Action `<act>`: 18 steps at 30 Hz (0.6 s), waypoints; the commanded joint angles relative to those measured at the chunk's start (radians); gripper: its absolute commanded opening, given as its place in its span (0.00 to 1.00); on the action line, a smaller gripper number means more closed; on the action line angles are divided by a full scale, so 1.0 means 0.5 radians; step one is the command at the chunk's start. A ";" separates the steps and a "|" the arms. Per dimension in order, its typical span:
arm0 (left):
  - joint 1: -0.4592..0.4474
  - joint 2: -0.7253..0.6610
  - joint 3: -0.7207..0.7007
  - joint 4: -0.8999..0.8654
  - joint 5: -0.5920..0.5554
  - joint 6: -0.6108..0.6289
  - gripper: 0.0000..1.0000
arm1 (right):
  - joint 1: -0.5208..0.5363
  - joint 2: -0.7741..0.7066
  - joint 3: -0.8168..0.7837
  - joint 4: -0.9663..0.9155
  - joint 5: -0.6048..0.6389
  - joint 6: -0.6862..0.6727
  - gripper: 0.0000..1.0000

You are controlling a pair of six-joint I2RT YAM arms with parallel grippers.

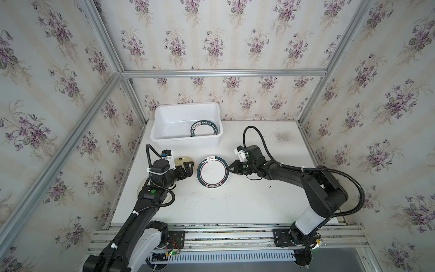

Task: Place the plates into the plastic bin on the countertop
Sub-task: Pick up the plate from the bottom-center of the table, then place the plate in the plastic bin.

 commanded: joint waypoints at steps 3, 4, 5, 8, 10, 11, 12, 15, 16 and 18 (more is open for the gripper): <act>-0.045 0.106 0.019 0.179 0.149 -0.053 0.96 | -0.122 -0.153 -0.079 0.304 -0.139 0.218 0.00; -0.058 0.143 0.043 0.179 0.169 -0.047 0.92 | -0.134 -0.174 -0.086 0.324 -0.147 0.225 0.00; -0.071 0.177 0.064 0.179 0.186 -0.047 0.87 | -0.140 -0.189 -0.091 0.333 -0.149 0.215 0.00; -0.143 0.290 0.153 0.194 0.220 -0.038 0.80 | -0.154 -0.205 -0.093 0.324 -0.189 0.202 0.00; -0.200 0.373 0.221 0.208 0.228 -0.034 0.77 | -0.164 -0.202 -0.125 0.410 -0.240 0.250 0.00; -0.227 0.411 0.245 0.211 0.231 -0.035 0.76 | -0.169 -0.202 -0.153 0.480 -0.255 0.288 0.00; -0.253 0.449 0.271 0.216 0.237 -0.033 0.74 | -0.179 -0.200 -0.190 0.577 -0.269 0.342 0.00; -0.300 0.540 0.310 0.263 0.289 -0.056 0.65 | -0.205 -0.183 -0.301 0.904 -0.308 0.513 0.00; -0.304 0.563 0.321 0.277 0.320 -0.067 0.61 | -0.215 -0.170 -0.335 1.011 -0.323 0.568 0.00; -0.316 0.592 0.340 0.295 0.342 -0.077 0.56 | -0.235 -0.138 -0.377 1.159 -0.351 0.653 0.00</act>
